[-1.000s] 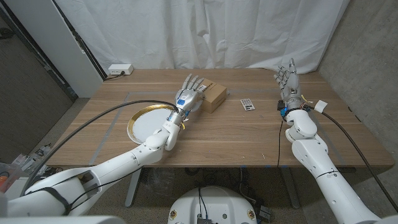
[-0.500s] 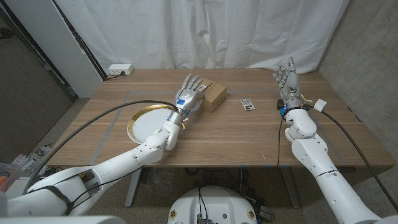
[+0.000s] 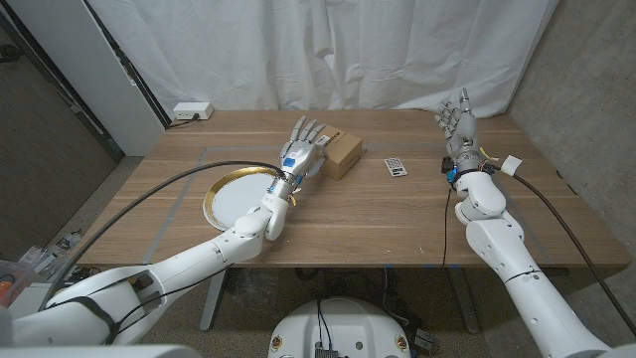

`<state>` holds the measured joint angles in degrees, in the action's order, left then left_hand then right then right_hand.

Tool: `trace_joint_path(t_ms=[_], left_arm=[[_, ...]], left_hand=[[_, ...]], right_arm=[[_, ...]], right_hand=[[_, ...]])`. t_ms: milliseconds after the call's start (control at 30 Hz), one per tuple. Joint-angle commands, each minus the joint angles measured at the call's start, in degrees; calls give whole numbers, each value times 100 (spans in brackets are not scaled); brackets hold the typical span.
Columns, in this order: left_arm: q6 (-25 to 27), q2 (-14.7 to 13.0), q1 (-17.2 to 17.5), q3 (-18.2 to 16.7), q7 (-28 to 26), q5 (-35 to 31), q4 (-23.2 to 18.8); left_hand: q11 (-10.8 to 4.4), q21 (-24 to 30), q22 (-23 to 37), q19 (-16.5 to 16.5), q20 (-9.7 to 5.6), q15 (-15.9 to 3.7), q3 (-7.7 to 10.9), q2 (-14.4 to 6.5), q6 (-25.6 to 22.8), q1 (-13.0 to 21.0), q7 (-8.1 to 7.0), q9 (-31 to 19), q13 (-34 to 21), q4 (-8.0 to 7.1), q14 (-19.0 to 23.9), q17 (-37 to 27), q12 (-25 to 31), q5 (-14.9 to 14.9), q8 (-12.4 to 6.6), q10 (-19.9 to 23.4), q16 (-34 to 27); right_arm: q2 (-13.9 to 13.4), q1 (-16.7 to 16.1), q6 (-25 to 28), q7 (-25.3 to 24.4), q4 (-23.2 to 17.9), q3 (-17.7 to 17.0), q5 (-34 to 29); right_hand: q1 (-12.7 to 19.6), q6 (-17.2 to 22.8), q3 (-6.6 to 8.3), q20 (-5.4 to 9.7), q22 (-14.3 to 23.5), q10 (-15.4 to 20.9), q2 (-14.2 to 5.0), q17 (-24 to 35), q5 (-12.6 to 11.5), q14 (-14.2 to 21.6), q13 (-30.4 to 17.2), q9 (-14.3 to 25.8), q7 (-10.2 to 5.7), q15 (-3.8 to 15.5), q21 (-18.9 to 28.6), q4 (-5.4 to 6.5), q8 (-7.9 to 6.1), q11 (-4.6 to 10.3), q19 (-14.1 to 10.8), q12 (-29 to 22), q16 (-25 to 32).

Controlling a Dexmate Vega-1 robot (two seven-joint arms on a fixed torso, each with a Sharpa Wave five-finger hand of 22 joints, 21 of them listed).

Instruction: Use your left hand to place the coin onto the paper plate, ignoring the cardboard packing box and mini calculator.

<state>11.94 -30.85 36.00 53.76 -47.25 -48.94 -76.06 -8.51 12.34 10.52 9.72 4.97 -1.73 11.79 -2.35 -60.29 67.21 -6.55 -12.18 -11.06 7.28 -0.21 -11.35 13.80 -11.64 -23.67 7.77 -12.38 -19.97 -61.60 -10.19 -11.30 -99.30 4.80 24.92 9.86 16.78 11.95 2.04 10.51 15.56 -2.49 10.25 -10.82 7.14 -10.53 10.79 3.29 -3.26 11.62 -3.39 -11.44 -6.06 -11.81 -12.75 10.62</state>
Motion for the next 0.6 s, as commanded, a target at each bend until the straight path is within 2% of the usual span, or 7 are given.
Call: trace_joint_path(t_ms=[33,133,367,600], left_arm=[[-108,77,10,-39,-230,120,67],[-139,103,15,-52,-297,160,85],[-174,192,29,-68,-486,227,131],[-86,181,32,-95,-547,193,-9]], left_hand=[[-9,50,19,184,55,-308,-10,19,-390,6,180,-163,-30,-8,84,-30,67,9,-105,116,-66],[-6,56,19,147,55,-336,-12,-17,-543,-27,175,-199,-31,-43,159,-43,82,11,-211,199,-88],[-41,68,19,85,38,-373,-9,-37,-626,-28,211,-261,-31,-54,257,-45,103,15,-320,319,-105],[-107,70,18,37,44,-441,3,-68,-681,-23,271,-327,-37,-66,454,-51,151,20,-431,524,-158]], right_arm=[[-37,-54,66,-77,-160,5,-49],[-54,-72,81,-90,-210,8,-57],[-117,-136,135,-128,-379,-9,-76],[-158,-216,87,-142,-508,-55,-61]], right_hand=[[-8,27,-29,-27,11,34,-27,24,-16,44,-31,15,-8,-7,3,7,2,-6,-45,-28,6],[-9,26,-30,-27,11,33,-28,24,-16,46,-31,15,-4,-6,3,6,3,-6,-45,-27,6],[-10,28,-32,-28,11,33,-27,23,-17,44,-31,15,-4,-7,2,4,3,7,-44,-26,5],[-11,29,-35,-27,11,34,-25,23,-18,42,-32,15,-3,-11,2,3,4,3,-44,-24,4]])
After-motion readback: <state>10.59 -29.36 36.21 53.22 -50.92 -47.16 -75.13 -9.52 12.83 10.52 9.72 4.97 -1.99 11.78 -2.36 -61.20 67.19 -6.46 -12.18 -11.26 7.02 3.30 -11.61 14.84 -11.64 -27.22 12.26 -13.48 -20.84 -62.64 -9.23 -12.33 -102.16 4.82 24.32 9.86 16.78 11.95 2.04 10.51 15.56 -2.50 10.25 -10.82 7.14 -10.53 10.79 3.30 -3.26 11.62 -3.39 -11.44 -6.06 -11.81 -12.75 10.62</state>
